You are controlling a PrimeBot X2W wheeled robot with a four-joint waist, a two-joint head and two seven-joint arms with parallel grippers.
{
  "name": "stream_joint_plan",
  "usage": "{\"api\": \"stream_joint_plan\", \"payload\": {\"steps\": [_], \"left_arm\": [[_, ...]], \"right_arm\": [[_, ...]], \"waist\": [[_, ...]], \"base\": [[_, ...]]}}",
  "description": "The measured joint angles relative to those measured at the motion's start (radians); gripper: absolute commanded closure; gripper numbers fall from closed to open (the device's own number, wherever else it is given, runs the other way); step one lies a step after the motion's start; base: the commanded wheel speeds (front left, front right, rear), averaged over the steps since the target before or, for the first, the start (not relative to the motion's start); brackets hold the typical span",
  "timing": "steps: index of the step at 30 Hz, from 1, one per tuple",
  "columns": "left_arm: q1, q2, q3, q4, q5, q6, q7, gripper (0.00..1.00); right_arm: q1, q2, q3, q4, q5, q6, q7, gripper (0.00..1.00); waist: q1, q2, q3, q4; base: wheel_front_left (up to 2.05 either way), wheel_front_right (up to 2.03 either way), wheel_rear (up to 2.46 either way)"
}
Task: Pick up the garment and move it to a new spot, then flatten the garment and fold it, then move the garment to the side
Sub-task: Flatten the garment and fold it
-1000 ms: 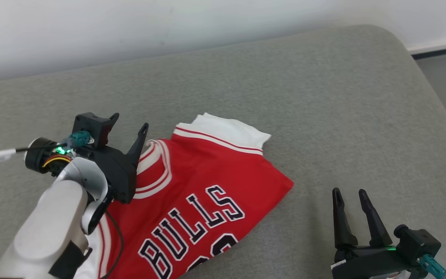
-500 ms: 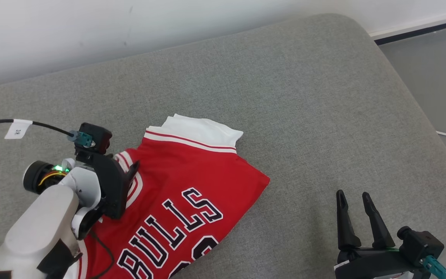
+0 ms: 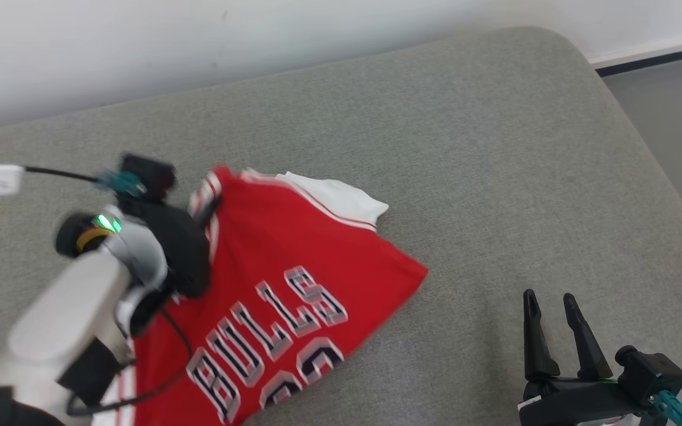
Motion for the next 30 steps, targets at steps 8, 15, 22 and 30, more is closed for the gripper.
{"api": "stream_joint_plan", "payload": {"steps": [8, 15, 22, 30], "left_arm": [[-0.076, 0.085, 0.108, 0.076, 0.006, 0.015, -0.251, 1.0], [-0.019, 0.152, 0.146, 0.156, 0.023, 0.07, -0.392, 1.0], [0.001, 0.108, 0.15, 0.204, 0.024, 0.071, -0.471, 1.0], [0.019, 0.078, 0.202, 0.151, 0.076, 0.084, -0.519, 0.0]], "right_arm": [[0.001, 0.0, -0.013, -0.008, -0.014, 0.0, 0.0, 0.0], [0.001, 0.0, -0.012, -0.01, -0.02, 0.0, 0.0, 0.0], [-0.002, 0.0, -0.01, -0.01, -0.046, 0.0, 0.0, 0.0], [0.002, 0.0, -0.007, -0.01, -0.055, 0.0, 0.0, 0.0]], "waist": [[0.0, 0.0, -0.005, 0.044], [0.0, 0.0, 0.006, 0.068], [0.0, 0.0, 0.008, 0.089], [0.0, 0.0, -0.016, 0.118]], "base": [[0.0, 0.0, 0.0], [0.0, 0.0, 0.0], [0.0, 0.0, 0.0], [0.0, 0.0, 0.0]]}}
